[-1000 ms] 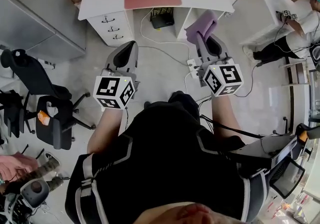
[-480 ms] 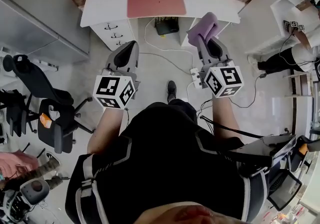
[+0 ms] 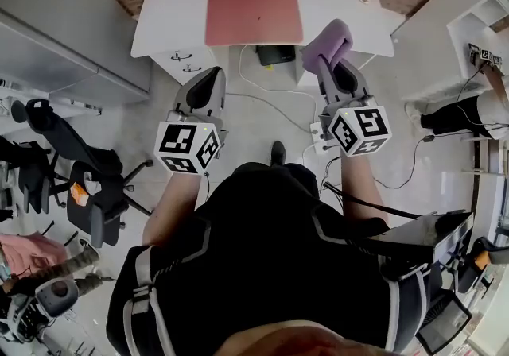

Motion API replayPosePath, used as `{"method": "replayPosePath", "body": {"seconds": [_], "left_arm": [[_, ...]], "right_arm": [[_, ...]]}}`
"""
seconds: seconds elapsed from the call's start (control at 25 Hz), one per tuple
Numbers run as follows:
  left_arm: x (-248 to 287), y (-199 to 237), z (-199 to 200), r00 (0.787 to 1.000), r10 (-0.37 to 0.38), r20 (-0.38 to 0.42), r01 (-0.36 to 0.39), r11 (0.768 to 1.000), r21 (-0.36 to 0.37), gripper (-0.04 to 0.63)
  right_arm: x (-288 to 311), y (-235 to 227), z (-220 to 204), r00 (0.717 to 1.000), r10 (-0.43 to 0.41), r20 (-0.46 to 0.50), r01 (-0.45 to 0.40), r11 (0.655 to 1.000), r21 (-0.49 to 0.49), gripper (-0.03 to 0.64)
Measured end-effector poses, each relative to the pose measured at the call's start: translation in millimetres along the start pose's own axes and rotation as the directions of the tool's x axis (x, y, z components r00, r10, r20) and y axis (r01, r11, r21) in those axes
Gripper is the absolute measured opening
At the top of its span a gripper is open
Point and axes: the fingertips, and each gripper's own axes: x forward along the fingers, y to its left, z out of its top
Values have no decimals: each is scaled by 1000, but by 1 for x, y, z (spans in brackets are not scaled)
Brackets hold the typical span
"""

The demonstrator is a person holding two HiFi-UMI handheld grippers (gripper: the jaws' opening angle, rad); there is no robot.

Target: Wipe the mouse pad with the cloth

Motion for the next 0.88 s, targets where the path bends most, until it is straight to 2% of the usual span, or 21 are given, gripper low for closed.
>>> {"method": "replayPosePath", "body": {"seconds": [0.32, 0.64, 0.8, 0.88], "left_arm": [[32, 0, 1, 999, 29, -33, -30, 999, -18, 2], [72, -4, -4, 993, 87, -80, -87, 996, 5, 2], [85, -17, -1, 996, 48, -76, -52, 998, -46, 2], [88, -17, -2, 996, 41, -79, -44, 998, -40, 3]], "right_arm": [[23, -20, -13, 998, 54, -33, -53, 999, 7, 55], [34, -57, -20, 995, 97, -30, -96, 995, 21, 55], [38, -77, -24, 994, 101, -30, -100, 994, 34, 55], [42, -79, -26, 994, 109, -32, -108, 993, 41, 55]]}}
